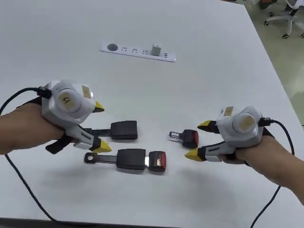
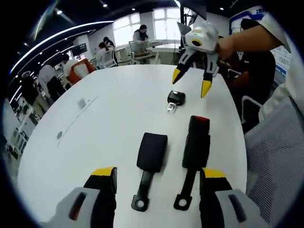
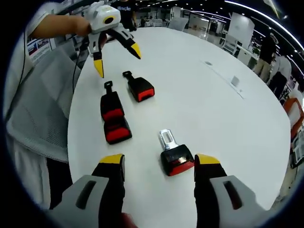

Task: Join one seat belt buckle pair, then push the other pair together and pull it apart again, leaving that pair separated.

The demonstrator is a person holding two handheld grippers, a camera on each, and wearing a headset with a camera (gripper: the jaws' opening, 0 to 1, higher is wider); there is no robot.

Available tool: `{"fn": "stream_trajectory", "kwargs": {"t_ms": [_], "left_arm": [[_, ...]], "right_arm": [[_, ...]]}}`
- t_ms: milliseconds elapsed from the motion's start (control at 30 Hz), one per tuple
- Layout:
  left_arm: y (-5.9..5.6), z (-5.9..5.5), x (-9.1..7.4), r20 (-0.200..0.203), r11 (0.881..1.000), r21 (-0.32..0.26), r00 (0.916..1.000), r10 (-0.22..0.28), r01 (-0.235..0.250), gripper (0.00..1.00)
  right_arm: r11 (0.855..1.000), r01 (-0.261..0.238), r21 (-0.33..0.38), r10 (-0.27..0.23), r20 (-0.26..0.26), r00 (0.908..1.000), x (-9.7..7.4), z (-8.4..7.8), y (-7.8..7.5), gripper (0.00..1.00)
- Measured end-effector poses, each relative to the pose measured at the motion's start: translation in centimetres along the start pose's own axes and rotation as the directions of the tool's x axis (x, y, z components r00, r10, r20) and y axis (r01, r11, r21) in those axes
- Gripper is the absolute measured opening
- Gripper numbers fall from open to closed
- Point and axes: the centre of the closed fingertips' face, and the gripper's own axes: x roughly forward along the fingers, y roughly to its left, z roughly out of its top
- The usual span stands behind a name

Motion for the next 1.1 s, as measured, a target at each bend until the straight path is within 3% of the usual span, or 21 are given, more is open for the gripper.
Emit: {"fn": "stream_trajectory", "kwargs": {"t_ms": [33,133,200,333,433,633,700,833,1100], "left_arm": [[-0.2,-0.5,-0.6,0.016,0.999,-0.046,0.9997,0.016,-0.016,0.79],[-1.3,-1.8,-1.7,0.008,0.999,-0.041,1.0000,0.001,-0.001,0.85],[-2.0,-2.5,-2.5,0.004,0.997,-0.070,1.0000,0.007,-0.006,0.89],[-2.2,-3.5,-4.4,0.023,0.993,-0.111,0.9989,0.041,-0.038,0.93],[-2.6,-3.5,-5.6,0.047,0.983,-0.170,0.9957,0.080,-0.071,0.95],[-2.9,-5.0,-7.1,0.066,0.958,-0.254,0.9861,0.152,-0.131,1.00],[-3.1,-5.1,-7.5,0.079,0.947,-0.293,0.9834,0.163,-0.134,1.00],[-3.9,-5.5,-7.9,0.072,0.941,-0.305,0.9809,0.180,-0.150,1.00],[-3.6,-6.0,-8.5,0.076,0.921,-0.349,0.9742,0.213,-0.174,1.00]], "right_arm": [[1.000,0.002,0.015,-0.002,0.004,1.0000,-0.2,-0.1,0.3,0.61],[0.999,0.012,0.040,-0.013,0.011,0.9999,-0.9,-0.7,1.4,0.65],[0.998,0.038,0.057,-0.039,0.021,0.9990,-1.5,-1.0,1.7,0.69],[0.991,0.071,0.110,-0.077,0.046,0.9960,-2.9,-0.8,2.8,0.77],[0.987,0.101,0.122,-0.108,0.052,0.9928,-3.1,-1.3,2.8,0.85],[0.973,0.147,0.180,-0.168,0.107,0.9801,-4.4,-0.5,3.7,0.99],[0.969,0.156,0.189,-0.179,0.108,0.9779,-4.5,-0.7,3.9,1.00],[0.966,0.159,0.205,-0.184,0.111,0.9766,-4.7,-0.6,4.9,1.00],[0.955,0.172,0.240,-0.207,0.127,0.9701,-5.1,-0.7,5.0,1.00]]}}
